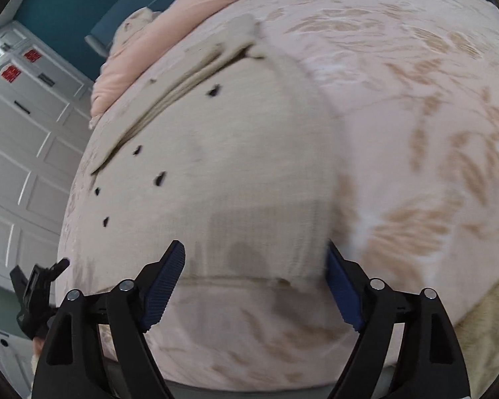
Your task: Fold small clothes
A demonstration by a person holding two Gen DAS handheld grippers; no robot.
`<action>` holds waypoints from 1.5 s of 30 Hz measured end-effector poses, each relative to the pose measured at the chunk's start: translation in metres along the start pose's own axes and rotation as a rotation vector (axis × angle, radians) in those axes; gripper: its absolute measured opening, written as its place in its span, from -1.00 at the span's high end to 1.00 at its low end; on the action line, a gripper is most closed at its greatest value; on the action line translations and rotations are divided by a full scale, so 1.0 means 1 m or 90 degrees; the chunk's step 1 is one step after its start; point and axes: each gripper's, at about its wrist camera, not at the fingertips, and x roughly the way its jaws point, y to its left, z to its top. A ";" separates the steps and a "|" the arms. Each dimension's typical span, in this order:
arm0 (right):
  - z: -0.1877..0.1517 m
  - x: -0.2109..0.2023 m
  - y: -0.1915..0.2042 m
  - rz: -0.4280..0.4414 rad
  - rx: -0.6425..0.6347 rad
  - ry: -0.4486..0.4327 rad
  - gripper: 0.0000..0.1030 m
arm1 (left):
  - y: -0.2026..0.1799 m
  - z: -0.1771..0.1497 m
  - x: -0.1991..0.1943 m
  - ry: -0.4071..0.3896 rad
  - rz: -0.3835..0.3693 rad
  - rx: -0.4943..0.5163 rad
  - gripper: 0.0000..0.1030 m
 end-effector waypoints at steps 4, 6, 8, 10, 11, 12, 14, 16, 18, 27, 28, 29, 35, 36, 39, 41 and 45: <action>0.004 0.009 0.007 0.000 0.006 -0.004 -0.56 | -0.005 0.011 0.009 0.025 -0.014 -0.014 -0.84; 0.009 0.013 0.014 -0.022 -0.009 -0.008 -0.29 | -0.009 0.015 0.012 0.040 -0.024 -0.008 -0.36; 0.015 0.015 0.021 -0.044 -0.033 0.002 0.54 | -0.012 0.018 0.016 0.066 -0.005 -0.004 0.40; 0.019 0.014 0.021 -0.037 -0.037 0.012 0.77 | -0.013 0.020 0.011 0.081 -0.005 -0.012 0.82; 0.022 0.006 0.023 -0.028 -0.037 0.000 0.78 | -0.013 0.021 0.005 0.078 -0.004 -0.013 0.83; 0.024 -0.001 0.025 -0.025 -0.044 -0.008 0.79 | -0.013 0.021 -0.003 0.071 -0.002 -0.011 0.84; 0.026 -0.019 0.031 -0.013 -0.060 -0.020 0.80 | -0.015 0.021 -0.022 0.058 -0.011 -0.003 0.86; 0.025 -0.036 0.034 0.001 -0.066 -0.023 0.82 | -0.017 0.018 -0.046 0.052 -0.029 0.009 0.86; 0.022 -0.057 0.033 0.003 -0.085 -0.025 0.82 | -0.019 0.010 -0.070 0.052 -0.039 0.030 0.86; -0.025 -0.105 0.005 -0.049 -0.208 0.061 0.98 | 0.008 -0.056 -0.130 0.100 -0.004 0.090 1.00; -0.031 -0.103 -0.001 -0.047 -0.209 0.071 0.99 | 0.014 -0.065 -0.127 0.108 -0.005 0.080 1.00; -0.035 -0.101 -0.010 -0.041 -0.191 0.079 0.98 | 0.020 -0.069 -0.123 0.112 -0.008 0.061 1.00; -0.036 -0.106 -0.030 -0.054 -0.083 -0.007 -0.38 | 0.025 -0.067 -0.088 0.086 -0.015 -0.040 -0.23; -0.033 -0.104 -0.030 -0.056 -0.075 -0.020 -0.40 | 0.020 -0.064 -0.082 0.082 -0.021 -0.036 -0.27; -0.021 -0.081 -0.035 -0.057 -0.036 -0.014 -0.49 | 0.004 -0.052 -0.053 0.074 -0.003 -0.019 -0.52; -0.016 -0.058 -0.041 -0.057 0.005 0.004 -0.49 | 0.000 -0.048 -0.036 0.085 -0.007 -0.023 -0.56; -0.013 -0.028 -0.047 -0.034 0.072 0.030 -0.28 | -0.002 -0.044 -0.020 0.086 0.024 -0.049 -0.52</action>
